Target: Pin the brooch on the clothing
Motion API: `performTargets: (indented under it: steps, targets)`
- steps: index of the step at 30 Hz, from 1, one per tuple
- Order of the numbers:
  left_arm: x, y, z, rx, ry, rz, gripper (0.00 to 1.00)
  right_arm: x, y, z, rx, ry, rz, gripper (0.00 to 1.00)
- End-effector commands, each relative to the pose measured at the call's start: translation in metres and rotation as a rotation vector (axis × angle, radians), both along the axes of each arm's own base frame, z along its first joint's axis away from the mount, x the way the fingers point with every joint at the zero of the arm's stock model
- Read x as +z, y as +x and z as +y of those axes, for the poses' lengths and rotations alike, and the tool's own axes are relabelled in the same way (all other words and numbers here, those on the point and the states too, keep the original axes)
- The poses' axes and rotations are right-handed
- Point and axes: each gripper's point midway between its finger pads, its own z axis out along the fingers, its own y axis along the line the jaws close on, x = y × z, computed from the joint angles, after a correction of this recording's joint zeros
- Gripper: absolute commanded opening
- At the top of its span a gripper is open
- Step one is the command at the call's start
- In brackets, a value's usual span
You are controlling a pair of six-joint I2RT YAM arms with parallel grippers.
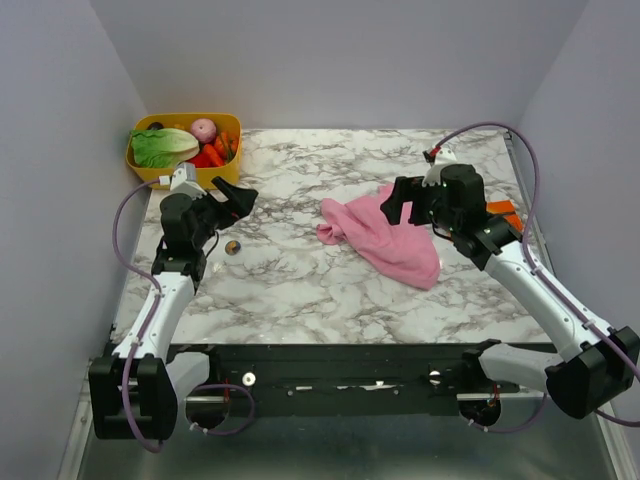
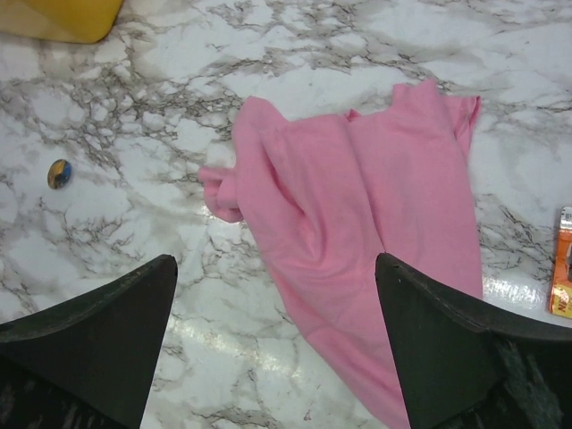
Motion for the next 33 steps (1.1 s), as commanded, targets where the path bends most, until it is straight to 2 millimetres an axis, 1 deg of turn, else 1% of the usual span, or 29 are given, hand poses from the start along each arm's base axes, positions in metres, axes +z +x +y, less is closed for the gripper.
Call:
performTargets:
  steps: [1, 3, 4, 5, 6, 7, 8, 9, 10, 11, 12, 13, 14, 15, 16, 17, 18, 19, 21, 22, 24, 25, 27, 28, 30, 31, 33]
  targets:
    - [0.002, -0.001, -0.018, -0.115, -0.021, -0.043, 0.99, 0.002, 0.002, 0.0, -0.007, 0.003, -0.035, 1.0]
    - [0.004, 0.0, -0.028, -0.158, -0.045, -0.043, 0.99, 0.002, 0.004, -0.003, -0.028, -0.002, -0.041, 1.0]
    - [-0.009, 0.0, -0.036, -0.178, -0.043, 0.01, 0.99, 0.001, 0.005, -0.005, -0.036, -0.002, -0.04, 1.0]
    - [-0.004, 0.006, -0.038, -0.172, -0.025, 0.015, 0.99, 0.0, 0.005, -0.004, -0.041, 0.004, -0.037, 1.0]
    - [-0.008, 0.008, -0.041, -0.178, 0.006, 0.032, 0.99, 0.001, 0.005, -0.004, -0.045, 0.012, -0.038, 1.0]
    - [-0.026, 0.007, -0.054, -0.214, 0.031, 0.104, 0.99, 0.0, 0.005, -0.004, -0.051, 0.017, -0.037, 1.0]
    - [-0.019, 0.013, -0.059, -0.216, 0.05, 0.097, 0.99, -0.002, 0.006, -0.005, -0.061, 0.025, -0.036, 1.0]
    - [-0.023, 0.015, -0.065, -0.229, 0.071, 0.114, 0.99, -0.003, 0.007, -0.006, -0.071, 0.024, -0.036, 1.0]
    - [-0.04, 0.016, -0.072, -0.243, 0.087, 0.174, 0.99, -0.004, 0.008, -0.007, -0.078, 0.022, -0.032, 1.0]
    - [-0.034, 0.017, -0.088, -0.281, 0.099, 0.167, 0.99, -0.008, 0.009, -0.009, -0.093, 0.015, -0.026, 1.0]
    - [-0.037, 0.019, -0.094, -0.283, 0.114, 0.184, 0.98, -0.011, 0.011, -0.01, -0.101, 0.01, -0.02, 1.0]
    - [-0.053, 0.022, -0.102, -0.295, 0.133, 0.228, 0.95, -0.014, 0.011, -0.011, -0.11, 0.004, -0.015, 1.0]
    - [-0.05, 0.022, -0.119, -0.338, 0.143, 0.23, 0.91, -0.019, 0.012, -0.012, -0.117, -0.003, -0.003, 1.0]
    - [-0.052, 0.023, -0.129, -0.361, 0.151, 0.242, 0.86, -0.025, 0.013, -0.013, -0.124, -0.011, 0.008, 1.0]
    - [-0.069, 0.024, -0.138, -0.382, 0.172, 0.292, 0.8, -0.028, 0.013, -0.014, -0.132, -0.016, 0.015, 1.0]
    - [-0.067, 0.025, -0.148, -0.404, 0.213, 0.301, 0.79, -0.033, 0.013, -0.016, -0.146, -0.024, 0.028, 1.0]
    - [-0.073, 0.019, -0.164, -0.436, 0.248, 0.319, 0.79, -0.041, 0.014, -0.016, -0.15, -0.032, 0.045, 1.0]
    - [-0.088, 0.02, -0.17, -0.43, 0.289, 0.358, 0.79, -0.044, 0.015, -0.017, -0.155, -0.038, 0.053, 1.0]
    - [-0.093, 0.018, -0.183, -0.45, 0.309, 0.382, 0.79, -0.056, 0.016, -0.019, -0.168, -0.055, 0.082, 1.0]
    - [-0.103, 0.015, -0.192, -0.46, 0.321, 0.402, 0.77, -0.062, 0.016, -0.019, -0.173, -0.063, 0.095, 1.0]
    - [-0.108, 0.015, -0.201, -0.471, 0.319, 0.415, 0.75, -0.071, 0.017, -0.02, -0.18, -0.075, 0.115, 1.0]
    - [-0.118, 0.014, -0.205, -0.477, 0.331, 0.437, 0.73, -0.077, 0.018, -0.021, -0.183, -0.084, 0.129, 1.0]
    - [-0.122, 0.016, -0.208, -0.469, 0.345, 0.446, 0.73, -0.083, 0.018, -0.021, -0.186, -0.089, 0.145, 1.0]
    - [-0.129, 0.016, -0.211, -0.476, 0.35, 0.459, 0.73, -0.085, 0.018, -0.021, -0.187, -0.09, 0.149, 1.0]
    - [-0.129, 0.019, -0.218, -0.481, 0.354, 0.45, 0.73, -0.091, 0.019, -0.022, -0.188, -0.097, 0.161, 1.0]
    - [-0.135, 0.021, -0.219, -0.479, 0.365, 0.459, 0.72, -0.092, 0.019, -0.022, -0.188, -0.097, 0.163, 1.0]
    - [-0.135, 0.027, -0.222, -0.47, 0.372, 0.454, 0.72, -0.097, 0.019, -0.021, -0.187, -0.101, 0.17, 1.0]
